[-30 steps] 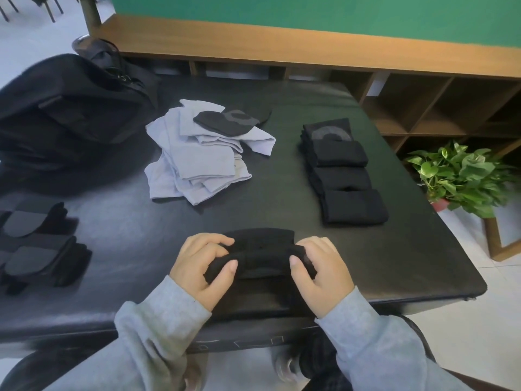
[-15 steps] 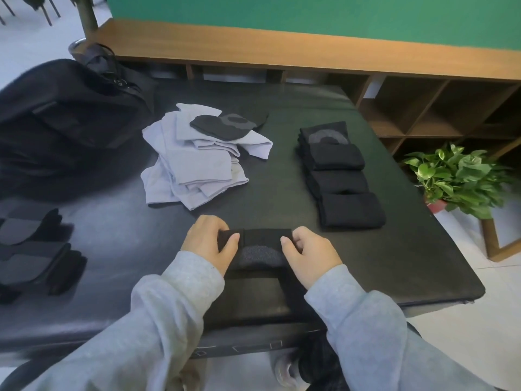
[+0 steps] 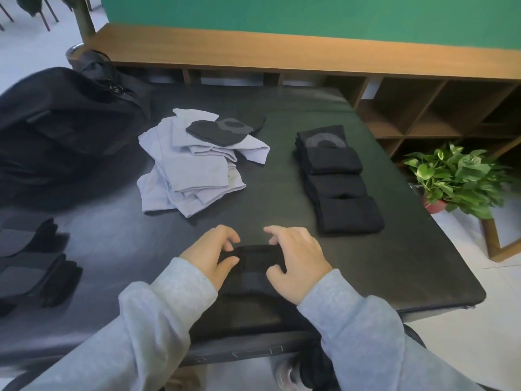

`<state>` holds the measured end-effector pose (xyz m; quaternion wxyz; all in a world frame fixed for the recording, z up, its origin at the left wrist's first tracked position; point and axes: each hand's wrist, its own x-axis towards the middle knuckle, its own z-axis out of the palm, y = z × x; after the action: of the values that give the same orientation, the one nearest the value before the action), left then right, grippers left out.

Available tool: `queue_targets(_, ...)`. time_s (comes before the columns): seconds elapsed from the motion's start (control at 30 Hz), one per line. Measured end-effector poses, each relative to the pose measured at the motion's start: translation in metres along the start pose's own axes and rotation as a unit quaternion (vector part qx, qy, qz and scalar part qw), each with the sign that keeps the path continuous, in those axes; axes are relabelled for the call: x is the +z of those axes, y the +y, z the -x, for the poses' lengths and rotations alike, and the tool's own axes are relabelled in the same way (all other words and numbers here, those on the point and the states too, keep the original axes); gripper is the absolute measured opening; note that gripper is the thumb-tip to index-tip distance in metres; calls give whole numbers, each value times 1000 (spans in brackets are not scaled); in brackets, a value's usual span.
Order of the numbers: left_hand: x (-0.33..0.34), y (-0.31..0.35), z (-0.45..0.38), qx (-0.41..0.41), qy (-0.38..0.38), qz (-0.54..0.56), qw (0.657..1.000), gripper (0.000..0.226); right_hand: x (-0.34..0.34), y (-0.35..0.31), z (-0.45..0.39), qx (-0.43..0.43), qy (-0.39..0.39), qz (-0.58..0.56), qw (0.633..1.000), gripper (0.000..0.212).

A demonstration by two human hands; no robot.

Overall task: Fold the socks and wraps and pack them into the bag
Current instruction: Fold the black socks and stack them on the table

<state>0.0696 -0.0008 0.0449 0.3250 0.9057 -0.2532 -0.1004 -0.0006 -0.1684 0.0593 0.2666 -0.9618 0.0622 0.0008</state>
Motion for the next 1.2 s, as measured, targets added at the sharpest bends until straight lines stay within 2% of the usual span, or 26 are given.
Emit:
queue_targets(0.13,-2,14,1,73,20,43,996,36,-8,-10,-2,-50,16,15,999,54)
queue_targets(0.23,-2,26,-3,112,65,87,988,49,-10,-8,-4,-90,89,11,992,31)
queue_targets(0.3,-4,30,-7,103,83,136,982,52,-14,-4,-2,-79,132,-21,988,18)
queue_targets(0.4,-5,31,-14,84,36,150,984,49,-25,4,5,-51,178,-76,980,7)
queue_targets(0.5,4,39,-18,58,-16,116,991,44,-37,11,10,4,188,-174,967,26)
queue_targets(0.63,24,53,-27,21,-39,196,980,23,-38,25,14,85,198,-251,943,32)
queue_targets(0.7,32,59,-34,-8,-51,196,979,17,-35,31,17,105,189,-257,942,37)
queue_targets(0.77,37,66,-41,-17,-65,184,981,16,-36,36,19,92,190,-263,941,44)
queue_targets(0.9,37,79,-53,29,-74,128,989,15,-47,47,20,35,185,-284,940,63)
queue_targets(1.03,38,84,-69,54,-114,89,988,14,-62,59,11,39,177,-353,918,49)
queue_targets(1.1,40,85,-77,54,-116,118,985,18,-68,67,4,55,179,-323,928,43)
queue_targets(1.2,41,86,-86,50,-112,182,976,38,-72,80,-6,99,215,-277,931,39)
